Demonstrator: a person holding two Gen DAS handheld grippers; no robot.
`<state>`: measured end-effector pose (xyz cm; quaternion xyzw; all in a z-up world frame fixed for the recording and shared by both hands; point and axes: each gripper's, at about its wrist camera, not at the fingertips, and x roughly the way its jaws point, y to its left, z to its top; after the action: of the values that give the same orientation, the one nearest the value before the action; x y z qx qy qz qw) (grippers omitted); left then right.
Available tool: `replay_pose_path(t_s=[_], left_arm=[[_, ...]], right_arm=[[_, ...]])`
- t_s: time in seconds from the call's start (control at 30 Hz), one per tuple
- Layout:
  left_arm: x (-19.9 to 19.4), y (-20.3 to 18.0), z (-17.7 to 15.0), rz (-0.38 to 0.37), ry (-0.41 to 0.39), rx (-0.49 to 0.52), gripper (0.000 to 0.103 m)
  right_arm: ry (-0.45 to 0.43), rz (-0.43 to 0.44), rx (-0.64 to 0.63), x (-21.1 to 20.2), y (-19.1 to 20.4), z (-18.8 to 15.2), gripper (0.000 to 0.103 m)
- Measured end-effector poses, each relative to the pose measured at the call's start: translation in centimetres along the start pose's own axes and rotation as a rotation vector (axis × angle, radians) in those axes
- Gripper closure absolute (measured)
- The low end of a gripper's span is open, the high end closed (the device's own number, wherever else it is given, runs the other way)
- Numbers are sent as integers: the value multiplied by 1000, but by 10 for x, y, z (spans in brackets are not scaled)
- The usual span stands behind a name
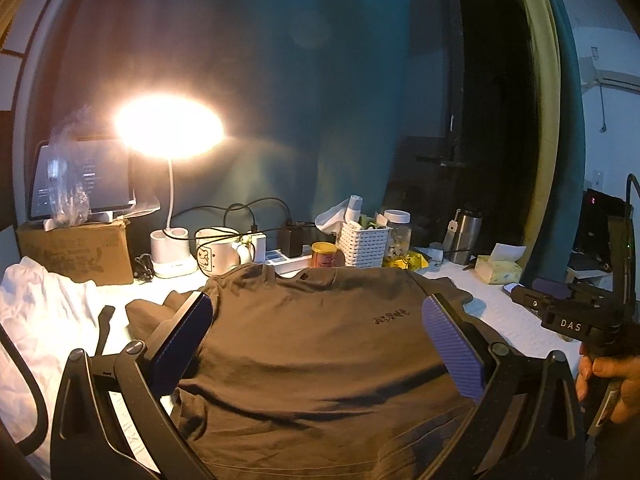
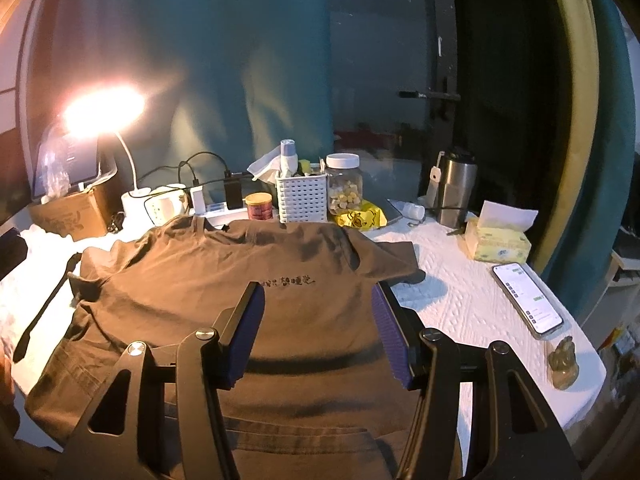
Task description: Fold small clothes
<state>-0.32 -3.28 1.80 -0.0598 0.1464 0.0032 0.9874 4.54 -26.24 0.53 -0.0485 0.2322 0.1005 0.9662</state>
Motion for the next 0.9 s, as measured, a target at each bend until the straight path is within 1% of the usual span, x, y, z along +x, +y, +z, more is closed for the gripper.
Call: replay_pose_path(t_s=[0.1, 0.13, 0.17, 0.23, 0.3, 0.47, 0.57, 0.63, 0.73, 0.8, 0.9], left_arm=[[1, 3, 0, 1, 4, 0, 0], [2, 4, 0, -5, 5, -5, 4], [1, 5, 0, -11, 5, -10, 11], [2, 7, 0, -2, 11, -5, 15], [3, 9, 0, 17, 8, -2, 15], [3, 15, 1, 31, 0, -28, 14], [4, 18, 0, 23, 8, -47, 14], [4, 18, 0, 37, 7, -43, 11], [2, 19, 0, 68, -11, -41, 1], [2, 21, 2, 83, -20, -40, 1], [3, 23, 3, 84, -17, -42, 1]], right_arm=[[-2, 8, -1, -1, 0, 0, 43], [-7, 11, 4, -1, -1, 1, 43], [-8, 10, 7, -2, -1, 1, 43], [-7, 10, 6, -1, -2, 2, 43], [-7, 11, 5, -1, -2, 1, 43], [-5, 13, -20, -2, 0, 2, 43], [-3, 18, -20, -1, 0, 3, 43], [-2, 14, -22, 0, 1, 3, 43], [-1, 18, -22, 0, 1, 3, 43], [2, 19, -25, 0, 2, 4, 43], [1, 19, -24, 1, 2, 4, 43]])
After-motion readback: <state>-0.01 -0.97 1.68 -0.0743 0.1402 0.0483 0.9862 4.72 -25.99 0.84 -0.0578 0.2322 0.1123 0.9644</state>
